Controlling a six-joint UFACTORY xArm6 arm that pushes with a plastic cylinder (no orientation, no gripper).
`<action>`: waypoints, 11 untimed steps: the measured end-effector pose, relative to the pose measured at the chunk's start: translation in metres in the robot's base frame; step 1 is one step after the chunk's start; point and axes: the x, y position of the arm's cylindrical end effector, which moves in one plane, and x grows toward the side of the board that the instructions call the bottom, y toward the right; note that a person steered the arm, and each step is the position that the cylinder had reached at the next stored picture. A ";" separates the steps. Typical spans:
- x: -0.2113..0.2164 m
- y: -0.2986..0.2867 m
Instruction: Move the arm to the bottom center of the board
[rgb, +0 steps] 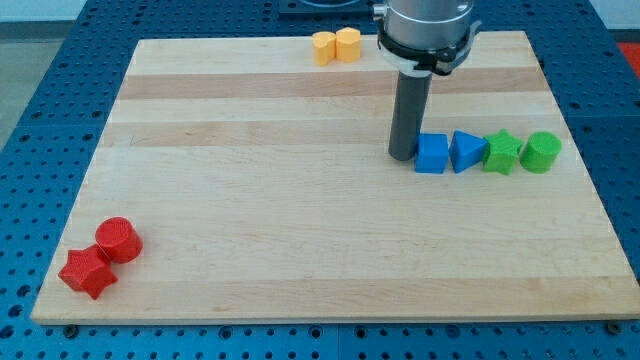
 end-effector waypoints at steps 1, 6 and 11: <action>0.000 0.000; 0.121 -0.026; -0.057 -0.279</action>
